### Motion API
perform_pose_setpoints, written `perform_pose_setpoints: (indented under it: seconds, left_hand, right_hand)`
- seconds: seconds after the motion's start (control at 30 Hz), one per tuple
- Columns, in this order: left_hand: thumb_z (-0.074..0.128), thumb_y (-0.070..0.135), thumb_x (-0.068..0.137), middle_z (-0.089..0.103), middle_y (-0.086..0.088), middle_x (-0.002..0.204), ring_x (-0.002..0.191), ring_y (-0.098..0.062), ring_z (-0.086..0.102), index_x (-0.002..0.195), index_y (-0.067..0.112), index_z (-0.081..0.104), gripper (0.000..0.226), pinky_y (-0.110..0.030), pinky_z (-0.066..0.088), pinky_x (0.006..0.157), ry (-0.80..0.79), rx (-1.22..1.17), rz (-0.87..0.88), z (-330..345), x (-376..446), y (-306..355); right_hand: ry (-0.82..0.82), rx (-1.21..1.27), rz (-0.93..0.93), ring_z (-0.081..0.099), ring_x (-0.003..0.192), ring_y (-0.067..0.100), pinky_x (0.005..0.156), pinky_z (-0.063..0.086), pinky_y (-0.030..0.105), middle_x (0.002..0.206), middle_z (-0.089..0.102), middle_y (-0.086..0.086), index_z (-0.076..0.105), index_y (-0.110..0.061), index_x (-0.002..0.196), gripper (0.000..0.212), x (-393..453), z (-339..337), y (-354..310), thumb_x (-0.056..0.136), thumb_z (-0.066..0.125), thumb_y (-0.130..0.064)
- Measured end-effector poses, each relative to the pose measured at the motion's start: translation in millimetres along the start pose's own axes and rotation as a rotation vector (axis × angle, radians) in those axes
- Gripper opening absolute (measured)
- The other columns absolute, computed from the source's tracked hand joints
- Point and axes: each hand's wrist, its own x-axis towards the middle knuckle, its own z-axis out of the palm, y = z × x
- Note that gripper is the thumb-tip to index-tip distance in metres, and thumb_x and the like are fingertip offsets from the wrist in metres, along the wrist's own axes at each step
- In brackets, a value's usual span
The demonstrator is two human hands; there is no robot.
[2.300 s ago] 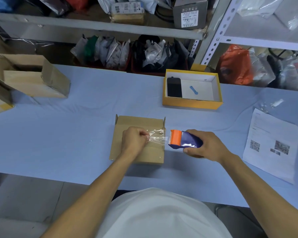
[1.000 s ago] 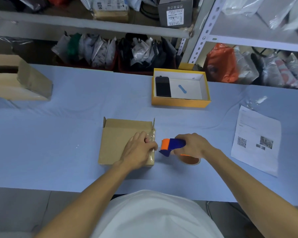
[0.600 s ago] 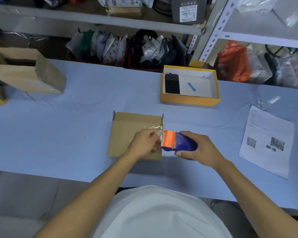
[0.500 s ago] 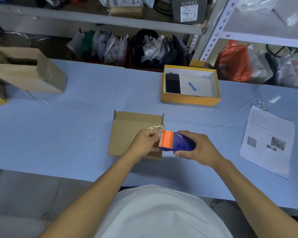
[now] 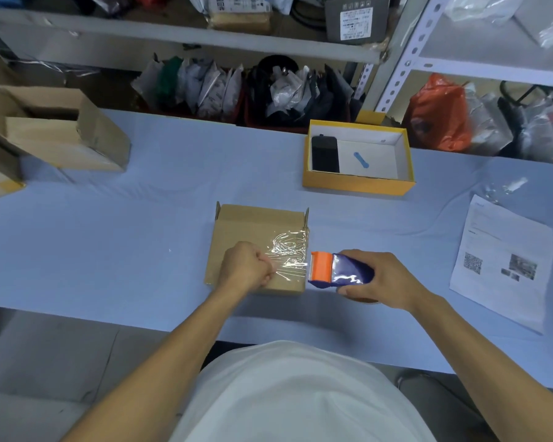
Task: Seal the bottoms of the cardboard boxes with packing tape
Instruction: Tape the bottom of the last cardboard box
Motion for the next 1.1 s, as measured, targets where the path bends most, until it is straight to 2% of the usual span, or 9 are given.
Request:
perform_pose_setpoints:
  seconds: [0.1, 0.2, 0.27, 0.33, 0.43, 0.67, 0.83, 1.0, 1.1]
  left_hand:
    - [0.079, 0.034, 0.075, 0.069, 0.000, 0.062, 0.070, -0.020, 0.069, 0.061, 0.011, 0.064, 0.030, -0.030, 0.055, 0.063, 0.055, 0.308, 0.019, 8, -2, 6]
    - [0.080, 0.061, 0.064, 0.049, 0.003, 0.070, 0.074, -0.024, 0.055, 0.075, 0.016, 0.046, 0.057, -0.030, 0.038, 0.057, 0.138, 0.657, -0.035, -1, 3, 14]
    - [0.079, 0.056, 0.068, 0.045, 0.003, 0.069, 0.073, -0.023, 0.051, 0.073, 0.020, 0.041, 0.052, -0.029, 0.034, 0.057, 0.100, 0.762, 0.076, -7, 7, 19]
    - [0.072, 0.020, 0.076, 0.057, 0.001, 0.079, 0.081, -0.023, 0.058, 0.080, 0.019, 0.050, 0.022, -0.030, 0.040, 0.061, -0.083, 0.602, 0.365, 2, 7, 20]
    - [0.058, -0.006, 0.071, 0.065, 0.000, 0.082, 0.080, -0.016, 0.058, 0.080, 0.011, 0.065, 0.020, -0.028, 0.046, 0.070, -0.293, 0.216, 0.543, 23, -3, 14]
    - [0.061, -0.012, 0.074, 0.065, -0.005, 0.089, 0.083, -0.016, 0.057, 0.088, 0.005, 0.069, 0.023, -0.023, 0.046, 0.075, -0.307, 0.161, 0.565, 27, 5, 11]
    - [0.055, 0.002, 0.087, 0.050, 0.005, 0.090, 0.093, -0.018, 0.048, 0.107, 0.017, 0.071, 0.030, -0.026, 0.040, 0.086, -0.244, 0.362, 0.701, 33, 3, 8]
    - [0.052, 0.012, 0.088, 0.043, 0.007, 0.089, 0.096, -0.017, 0.040, 0.098, 0.028, 0.071, 0.027, -0.034, 0.041, 0.087, -0.243, 0.448, 0.681, 35, -1, 5]
    - [0.050, 0.020, 0.085, 0.042, 0.005, 0.093, 0.095, -0.019, 0.038, 0.096, 0.031, 0.069, 0.024, -0.034, 0.039, 0.085, -0.248, 0.539, 0.694, 36, -2, 7]
  right_hand:
    - [-0.024, -0.059, 0.009, 0.064, 0.094, 0.003, 0.083, 0.056, 0.030, 0.105, 0.067, -0.025, 0.058, -0.042, 0.123, 0.061, 4, 6, 0, 0.068, 0.083, -0.047]
    - [-0.042, -0.106, -0.003, 0.063, 0.091, 0.003, 0.081, 0.054, 0.027, 0.104, 0.066, -0.025, 0.058, -0.042, 0.123, 0.057, 8, 9, -1, 0.071, 0.080, -0.047]
    - [-0.047, -0.127, -0.015, 0.062, 0.089, 0.002, 0.078, 0.052, 0.024, 0.102, 0.065, -0.026, 0.057, -0.042, 0.122, 0.056, 11, 11, -1, 0.070, 0.078, -0.048]
    - [-0.050, -0.138, -0.019, 0.062, 0.089, 0.003, 0.078, 0.052, 0.023, 0.102, 0.065, -0.026, 0.057, -0.042, 0.122, 0.056, 13, 13, -2, 0.070, 0.077, -0.049]
    - [-0.043, -0.099, 0.002, 0.062, 0.089, 0.000, 0.076, 0.052, 0.021, 0.099, 0.065, -0.029, 0.056, -0.045, 0.122, 0.057, 8, 11, 2, 0.069, 0.078, -0.048]
    - [-0.088, -0.079, 0.047, 0.062, 0.094, -0.001, 0.078, 0.053, 0.020, 0.104, 0.065, -0.028, 0.055, -0.046, 0.123, 0.060, 2, -5, 16, 0.069, 0.080, -0.051]
    - [-0.148, -0.234, 0.052, 0.061, 0.086, 0.004, 0.072, 0.048, 0.019, 0.096, 0.063, -0.028, 0.052, -0.049, 0.120, 0.057, 9, 1, 10, 0.067, 0.069, -0.061]
    - [-0.292, -0.257, 0.304, 0.061, 0.091, 0.013, 0.079, 0.054, 0.033, 0.096, 0.064, -0.016, 0.064, -0.038, 0.105, 0.061, 27, 15, 2, 0.058, 0.063, -0.076]
    - [-0.206, -0.173, 0.343, 0.063, 0.088, 0.013, 0.077, 0.054, 0.032, 0.092, 0.066, -0.016, 0.063, -0.039, 0.101, 0.059, 13, 9, 13, 0.055, 0.062, -0.075]
